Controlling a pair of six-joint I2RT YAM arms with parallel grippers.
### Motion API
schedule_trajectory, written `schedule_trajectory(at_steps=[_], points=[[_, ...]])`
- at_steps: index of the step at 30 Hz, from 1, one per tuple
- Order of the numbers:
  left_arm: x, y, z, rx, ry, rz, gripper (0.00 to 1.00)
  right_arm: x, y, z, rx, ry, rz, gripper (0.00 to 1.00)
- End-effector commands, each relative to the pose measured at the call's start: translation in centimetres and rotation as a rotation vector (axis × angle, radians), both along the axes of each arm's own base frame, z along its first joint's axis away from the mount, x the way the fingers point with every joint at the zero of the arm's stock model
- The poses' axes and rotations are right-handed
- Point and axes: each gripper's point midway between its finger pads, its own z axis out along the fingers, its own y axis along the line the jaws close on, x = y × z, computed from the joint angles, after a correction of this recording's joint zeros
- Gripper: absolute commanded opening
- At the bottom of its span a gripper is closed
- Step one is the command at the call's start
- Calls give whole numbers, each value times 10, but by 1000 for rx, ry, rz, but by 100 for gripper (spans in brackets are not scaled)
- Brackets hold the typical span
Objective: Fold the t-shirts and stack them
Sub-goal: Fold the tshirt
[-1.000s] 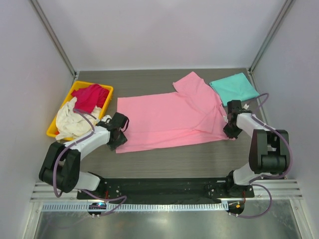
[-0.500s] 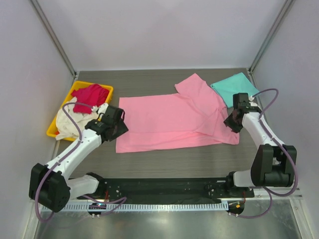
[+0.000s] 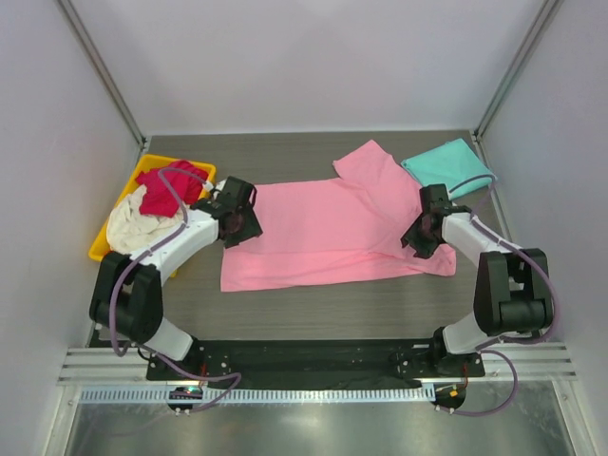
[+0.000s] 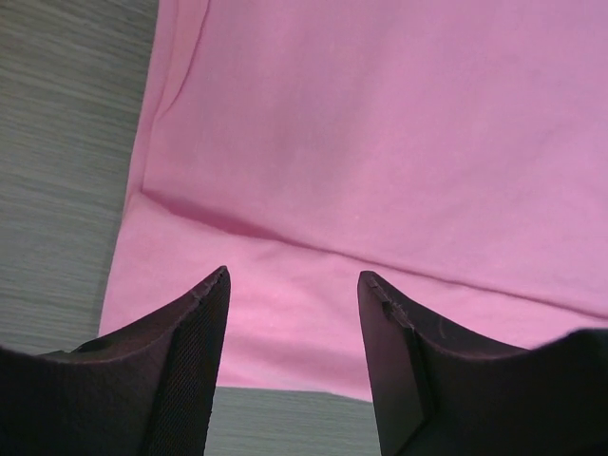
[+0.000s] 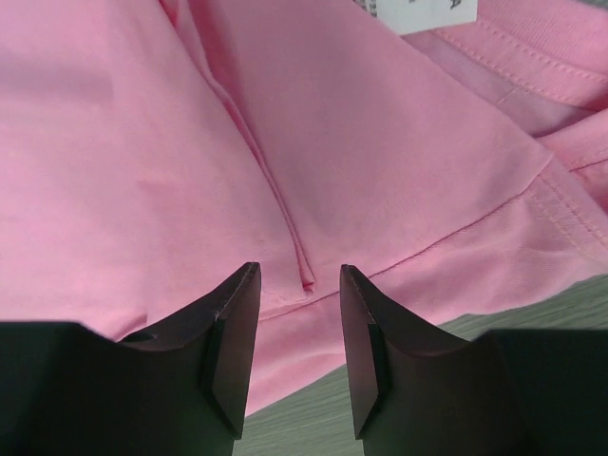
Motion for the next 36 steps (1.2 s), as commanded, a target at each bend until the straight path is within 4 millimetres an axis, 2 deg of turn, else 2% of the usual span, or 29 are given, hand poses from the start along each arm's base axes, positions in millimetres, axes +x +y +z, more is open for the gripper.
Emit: schedule_trajectory(at_steps=[1,5,9,12,16,23,27,31,34,36], points=[[23,-1,-6,7,3,-7,58,7,8,-5,27,-31,-20,45],[24,10,-25,53,70,24,57,8,15,-15,48,-28,-28,45],[23,16,-32,75,74,54,57,7,19,-22,54,-15,-22,43],[21,22,-36,105,79,69,56,9,18,-22,48,-22,-23,38],[20,41,-38,200,75,117,56,15,20,-17,54,-40,-19,23],[9,55,-52,260,120,182,56,33,28,1,76,-102,14,2],[1,59,-62,273,143,205,56,51,39,14,83,-141,75,1],[-1,64,-69,298,155,223,56,61,46,18,81,-141,114,1],[-2,65,-69,304,159,223,56,63,45,18,51,-120,117,8],[-1,65,-66,301,151,223,55,60,40,14,26,-93,109,9]])
